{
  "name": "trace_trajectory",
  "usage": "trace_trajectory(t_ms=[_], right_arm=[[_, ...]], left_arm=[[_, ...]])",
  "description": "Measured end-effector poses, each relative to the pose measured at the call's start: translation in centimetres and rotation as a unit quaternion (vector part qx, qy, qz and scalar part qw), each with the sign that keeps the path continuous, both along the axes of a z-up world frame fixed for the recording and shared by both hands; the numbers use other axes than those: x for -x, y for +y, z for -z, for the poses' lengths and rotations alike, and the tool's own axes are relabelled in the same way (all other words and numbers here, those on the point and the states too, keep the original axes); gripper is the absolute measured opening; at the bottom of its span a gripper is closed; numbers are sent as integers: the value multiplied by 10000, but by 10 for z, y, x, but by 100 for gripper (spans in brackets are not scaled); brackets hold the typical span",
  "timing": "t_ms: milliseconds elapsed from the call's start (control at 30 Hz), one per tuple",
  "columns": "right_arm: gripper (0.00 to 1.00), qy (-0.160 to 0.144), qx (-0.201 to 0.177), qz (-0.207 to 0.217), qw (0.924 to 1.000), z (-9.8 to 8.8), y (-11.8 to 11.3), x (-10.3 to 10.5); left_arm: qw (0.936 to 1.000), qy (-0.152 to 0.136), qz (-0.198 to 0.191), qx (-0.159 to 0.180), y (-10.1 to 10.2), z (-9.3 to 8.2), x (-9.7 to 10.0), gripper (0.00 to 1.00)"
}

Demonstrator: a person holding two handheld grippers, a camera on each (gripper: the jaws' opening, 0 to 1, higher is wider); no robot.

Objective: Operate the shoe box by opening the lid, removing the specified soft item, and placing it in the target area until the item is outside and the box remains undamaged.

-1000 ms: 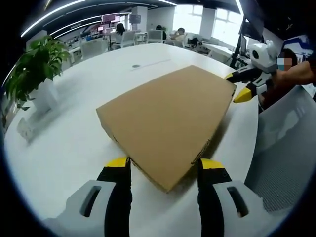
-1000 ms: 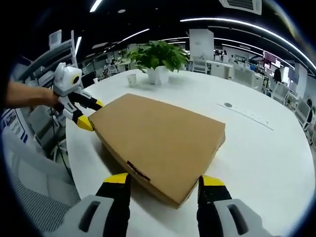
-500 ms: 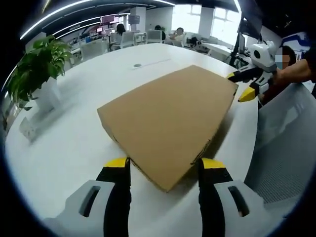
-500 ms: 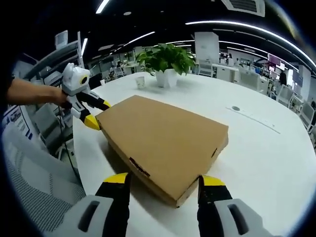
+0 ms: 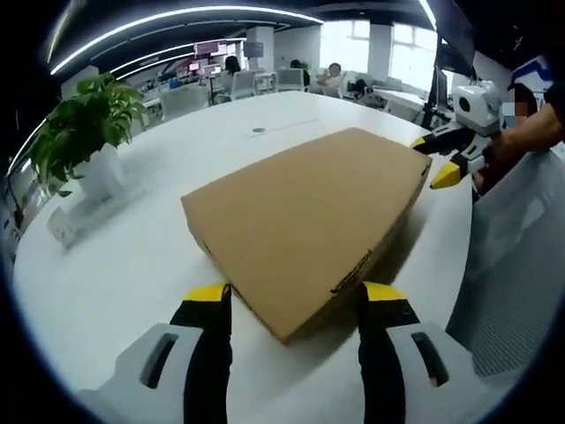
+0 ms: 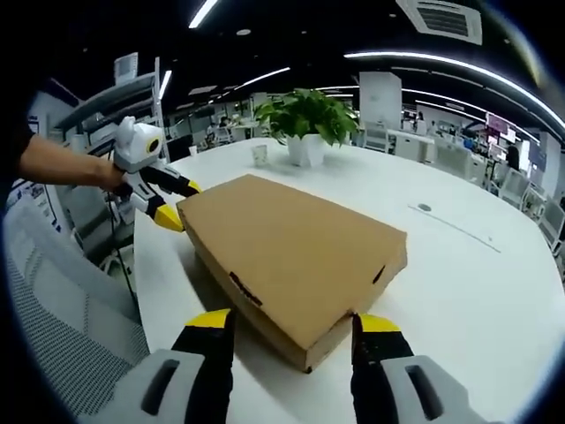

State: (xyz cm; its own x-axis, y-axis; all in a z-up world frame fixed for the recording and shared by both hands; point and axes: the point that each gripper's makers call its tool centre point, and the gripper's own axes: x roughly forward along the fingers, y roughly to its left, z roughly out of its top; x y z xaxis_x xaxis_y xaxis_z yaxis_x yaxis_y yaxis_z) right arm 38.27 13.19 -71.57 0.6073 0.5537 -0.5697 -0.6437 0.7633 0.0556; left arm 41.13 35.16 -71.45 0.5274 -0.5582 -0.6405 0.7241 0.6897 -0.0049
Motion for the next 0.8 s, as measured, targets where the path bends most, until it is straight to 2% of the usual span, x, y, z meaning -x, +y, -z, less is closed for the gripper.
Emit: trace_trajectory(t_ms=[133,333,800], right_arm=[[45,-151,172,22,9997,2,-3,-3],[43,-166,110,115,9997,1,-3,-4],[43,0,32,149,9999,-8,-2,-1]], left_arm=[[9998,-177,-129,-27,0,0,0,54],[9988,-394,-214,-184,0,3,0,54],[9993,-229,-290,-47,3,-6,-2,53]])
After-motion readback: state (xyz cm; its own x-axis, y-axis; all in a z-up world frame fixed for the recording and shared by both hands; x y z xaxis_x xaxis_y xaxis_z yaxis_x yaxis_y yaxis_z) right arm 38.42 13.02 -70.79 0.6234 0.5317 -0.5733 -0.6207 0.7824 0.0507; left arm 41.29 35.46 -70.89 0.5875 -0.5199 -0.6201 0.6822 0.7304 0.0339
